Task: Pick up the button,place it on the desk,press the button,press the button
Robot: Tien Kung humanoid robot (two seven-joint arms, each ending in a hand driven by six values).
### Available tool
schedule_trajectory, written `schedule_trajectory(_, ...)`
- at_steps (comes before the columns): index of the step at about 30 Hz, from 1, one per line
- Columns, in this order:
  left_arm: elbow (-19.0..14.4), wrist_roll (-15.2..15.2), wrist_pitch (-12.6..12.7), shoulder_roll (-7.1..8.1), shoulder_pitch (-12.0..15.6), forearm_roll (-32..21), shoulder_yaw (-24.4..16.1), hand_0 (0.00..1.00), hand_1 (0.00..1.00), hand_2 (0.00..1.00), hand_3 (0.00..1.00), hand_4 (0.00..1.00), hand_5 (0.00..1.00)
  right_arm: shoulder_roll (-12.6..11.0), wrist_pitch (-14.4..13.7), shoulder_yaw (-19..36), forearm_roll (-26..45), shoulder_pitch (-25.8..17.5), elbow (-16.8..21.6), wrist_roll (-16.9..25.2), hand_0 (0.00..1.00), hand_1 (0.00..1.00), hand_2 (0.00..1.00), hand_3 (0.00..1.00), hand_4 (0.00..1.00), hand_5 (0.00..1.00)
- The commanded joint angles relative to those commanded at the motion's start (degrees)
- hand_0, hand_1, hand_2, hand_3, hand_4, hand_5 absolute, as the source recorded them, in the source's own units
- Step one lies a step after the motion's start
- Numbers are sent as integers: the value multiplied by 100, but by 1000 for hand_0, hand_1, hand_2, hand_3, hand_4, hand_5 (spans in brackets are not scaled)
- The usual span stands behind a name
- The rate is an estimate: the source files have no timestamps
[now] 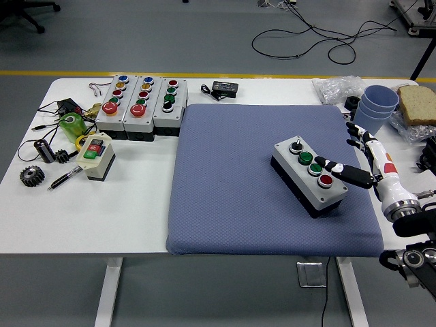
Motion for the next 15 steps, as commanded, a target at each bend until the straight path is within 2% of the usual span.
schedule_trajectory(3,0,3,-4,0,6,14,3,594,634,668,544,349,692,33,73,-36,-447,-2,-20,-123,998,902,957,956,998,223)
schedule_trajectory(9,0,2,-10,0,17,28,4,594,634,668,543,349,692,47,188,-166,-1824,18,-13,-292,998,901,963,960,998,245)
schedule_trajectory(15,0,3,-11,0,23,25,5,594,634,668,543,349,692,108,328,-249,-1746,70,-47,-427,998,905,969,968,998,260)
